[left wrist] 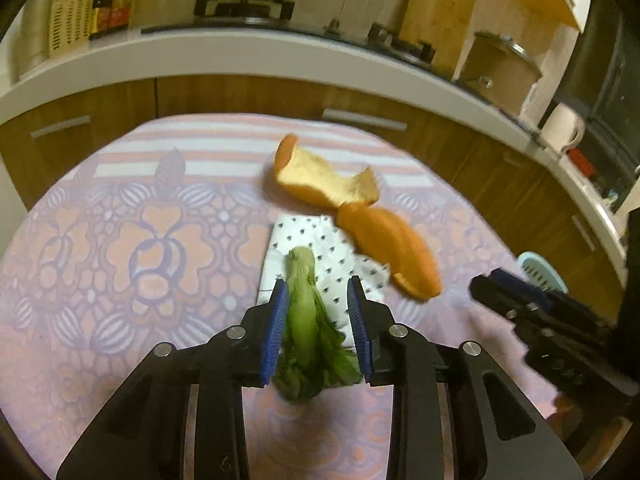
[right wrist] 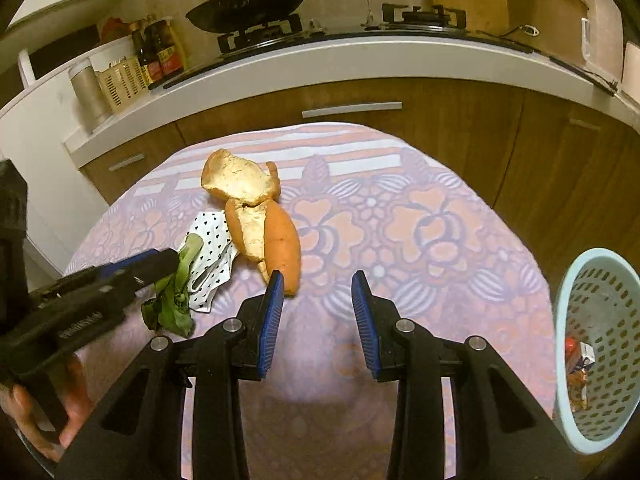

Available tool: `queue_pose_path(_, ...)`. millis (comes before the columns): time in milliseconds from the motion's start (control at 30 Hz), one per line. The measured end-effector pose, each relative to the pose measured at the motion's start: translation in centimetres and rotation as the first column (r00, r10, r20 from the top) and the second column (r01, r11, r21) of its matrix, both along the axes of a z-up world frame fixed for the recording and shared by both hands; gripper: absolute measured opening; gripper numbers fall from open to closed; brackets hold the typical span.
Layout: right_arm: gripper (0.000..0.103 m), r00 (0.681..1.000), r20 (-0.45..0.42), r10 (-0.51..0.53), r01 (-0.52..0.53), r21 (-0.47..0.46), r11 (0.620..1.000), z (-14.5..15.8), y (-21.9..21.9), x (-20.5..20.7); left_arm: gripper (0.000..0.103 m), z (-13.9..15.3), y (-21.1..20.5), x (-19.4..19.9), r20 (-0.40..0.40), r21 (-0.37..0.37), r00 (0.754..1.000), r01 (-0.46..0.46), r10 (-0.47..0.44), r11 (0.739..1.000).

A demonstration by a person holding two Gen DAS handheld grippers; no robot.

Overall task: Collect trash
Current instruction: 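Lower the left tool onto the second green stalk and close it, then grasp the curled orange peel with the right tool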

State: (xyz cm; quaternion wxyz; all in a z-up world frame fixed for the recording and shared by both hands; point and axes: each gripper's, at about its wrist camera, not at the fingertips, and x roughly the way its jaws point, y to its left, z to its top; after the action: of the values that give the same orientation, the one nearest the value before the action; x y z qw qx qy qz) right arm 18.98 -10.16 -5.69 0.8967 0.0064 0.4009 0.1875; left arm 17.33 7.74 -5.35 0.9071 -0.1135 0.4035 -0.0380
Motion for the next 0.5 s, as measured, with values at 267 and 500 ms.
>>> queue_pose_path(267,0.032,0.999,-0.005,0.036,-0.036,0.024,0.999,0.8,1.2,1.2,0.023,-1.2,-0.1,0.3,-0.017,0.050,1.000,-0.022,0.023,0.999)
queue_pose_path(500,0.049,0.999,-0.019,0.039,-0.038,0.070,0.997,0.3,2.5,2.3,0.018,-1.2,1.6,-0.4,0.018,-0.037,0.998,-0.058,0.059,0.998)
